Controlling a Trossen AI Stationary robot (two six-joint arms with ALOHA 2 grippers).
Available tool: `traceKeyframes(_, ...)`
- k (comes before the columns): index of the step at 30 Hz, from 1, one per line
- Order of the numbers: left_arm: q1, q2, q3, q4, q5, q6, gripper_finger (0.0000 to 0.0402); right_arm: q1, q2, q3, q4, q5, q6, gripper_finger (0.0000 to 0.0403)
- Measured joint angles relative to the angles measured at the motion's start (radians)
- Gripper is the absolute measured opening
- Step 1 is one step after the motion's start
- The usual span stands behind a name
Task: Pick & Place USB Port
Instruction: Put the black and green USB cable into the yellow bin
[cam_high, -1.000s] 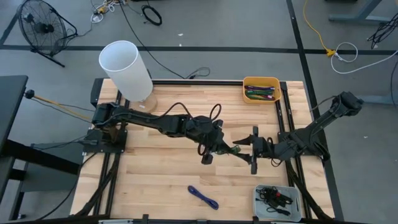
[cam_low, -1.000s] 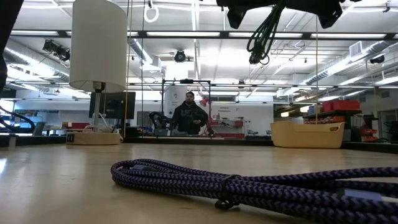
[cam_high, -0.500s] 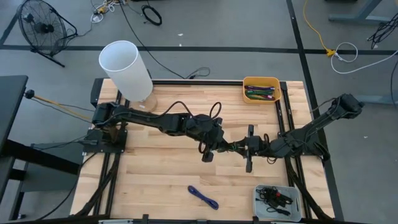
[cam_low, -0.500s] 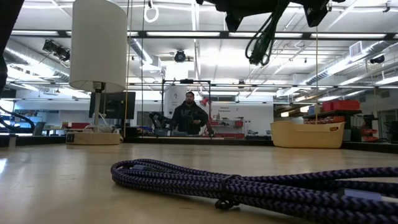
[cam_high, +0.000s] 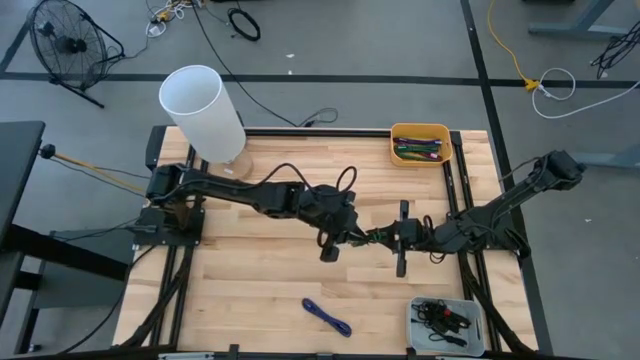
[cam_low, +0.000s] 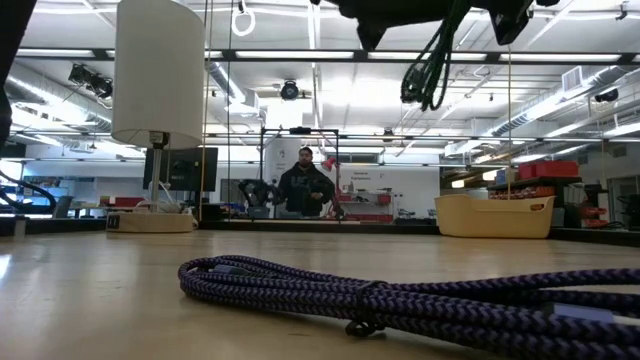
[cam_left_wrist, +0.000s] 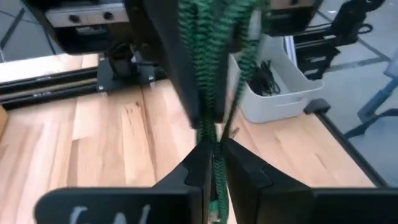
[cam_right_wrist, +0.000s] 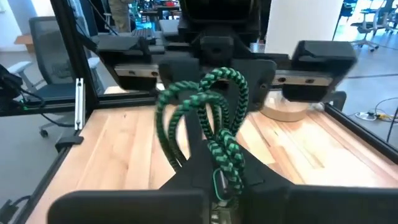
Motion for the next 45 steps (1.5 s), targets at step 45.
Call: traceKeyframes(45, -0.032, -0.119, 0.0, -0.378, -0.059, -0.096, 0.0098, -1.062, -0.191, 0.0, -0.593, 0.259, -0.368, 0.0015)
